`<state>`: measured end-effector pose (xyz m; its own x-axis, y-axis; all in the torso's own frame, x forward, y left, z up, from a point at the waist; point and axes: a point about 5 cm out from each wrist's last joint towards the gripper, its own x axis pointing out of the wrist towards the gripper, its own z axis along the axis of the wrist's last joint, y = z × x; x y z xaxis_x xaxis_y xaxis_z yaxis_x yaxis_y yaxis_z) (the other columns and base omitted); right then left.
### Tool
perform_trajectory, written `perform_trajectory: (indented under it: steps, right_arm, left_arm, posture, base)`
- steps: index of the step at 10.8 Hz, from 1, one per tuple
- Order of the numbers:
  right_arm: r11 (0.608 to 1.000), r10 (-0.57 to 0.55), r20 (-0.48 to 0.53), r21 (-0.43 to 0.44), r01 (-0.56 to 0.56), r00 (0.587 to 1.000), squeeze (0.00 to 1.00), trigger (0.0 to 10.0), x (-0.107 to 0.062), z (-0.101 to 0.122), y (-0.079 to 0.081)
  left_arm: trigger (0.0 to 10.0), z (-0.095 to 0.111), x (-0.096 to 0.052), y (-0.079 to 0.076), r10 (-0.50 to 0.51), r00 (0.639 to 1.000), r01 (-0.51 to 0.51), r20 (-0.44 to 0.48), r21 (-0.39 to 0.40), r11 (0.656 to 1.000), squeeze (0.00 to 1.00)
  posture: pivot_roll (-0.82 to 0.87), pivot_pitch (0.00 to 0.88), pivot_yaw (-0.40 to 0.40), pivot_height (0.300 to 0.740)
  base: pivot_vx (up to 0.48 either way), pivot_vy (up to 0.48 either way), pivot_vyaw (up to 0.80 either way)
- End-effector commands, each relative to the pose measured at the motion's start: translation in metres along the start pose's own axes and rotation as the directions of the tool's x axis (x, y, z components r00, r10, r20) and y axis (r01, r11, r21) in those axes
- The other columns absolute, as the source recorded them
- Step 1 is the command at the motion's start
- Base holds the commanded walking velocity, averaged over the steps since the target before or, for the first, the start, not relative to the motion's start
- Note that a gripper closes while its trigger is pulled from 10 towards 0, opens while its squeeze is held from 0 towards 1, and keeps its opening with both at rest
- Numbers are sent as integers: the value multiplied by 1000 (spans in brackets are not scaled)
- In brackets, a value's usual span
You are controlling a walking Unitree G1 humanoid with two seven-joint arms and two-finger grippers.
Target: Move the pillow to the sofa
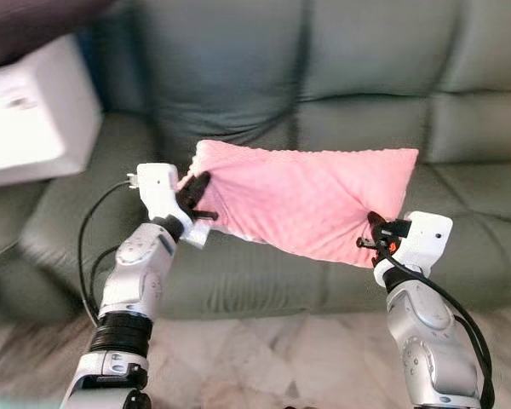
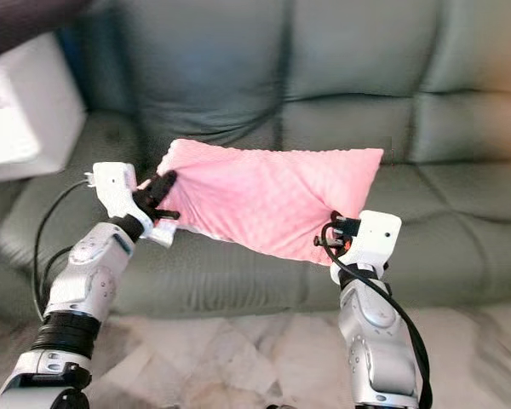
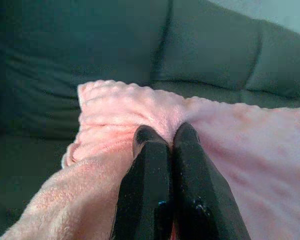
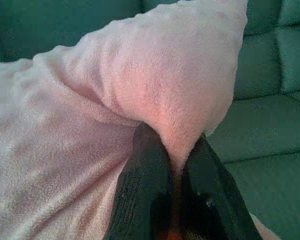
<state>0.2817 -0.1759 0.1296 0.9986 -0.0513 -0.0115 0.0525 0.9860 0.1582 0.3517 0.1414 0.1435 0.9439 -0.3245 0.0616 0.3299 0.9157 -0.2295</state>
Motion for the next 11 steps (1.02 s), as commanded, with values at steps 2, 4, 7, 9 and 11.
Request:
perform_trajectory:
  steps: [2, 4, 7, 9, 11]
  right_arm:
    - [1000, 7, 31, 4, -7, 1000, 0, 10000, -2, 6, 1]
    - [999, 34, 41, 16, -34, 999, 0, 10000, 1, 6, 8]
    - [996, 85, 60, 15, -86, 995, 0, 10000, 16, 10, 25]
    - [995, 98, 60, 18, -99, 993, 0, 10000, 18, 10, 29]
    - [995, 98, 63, 16, -99, 993, 0, 10000, 16, 9, 28]
  left_arm:
    - [10000, 8, -2, 6, 36, 998, -41, 42, 122, 992, 0]
    - [10000, 14, -9, 25, 146, 987, -158, 74, 209, 965, 0]
    - [10000, 18, -27, 50, 223, 971, -238, 89, 240, 941, 0]
    - [10000, 16, -30, 49, 229, 969, -244, 88, 239, 940, 0]
    - [10000, 16, -23, 42, 213, 973, -228, 90, 221, 948, 0]
  posture:
    - [-166, 99, -1, 740]
    - [-142, 102, 0, 740]
    - [-87, 105, -6, 740]
    - [-81, 106, -7, 740]
    - [-92, 107, -5, 740]
  base:
    - [0, 0, 800]
    - [0, 0, 281]
    - [0, 0, 0]
    - [0, 0, 0]
    - [0, 0, 0]
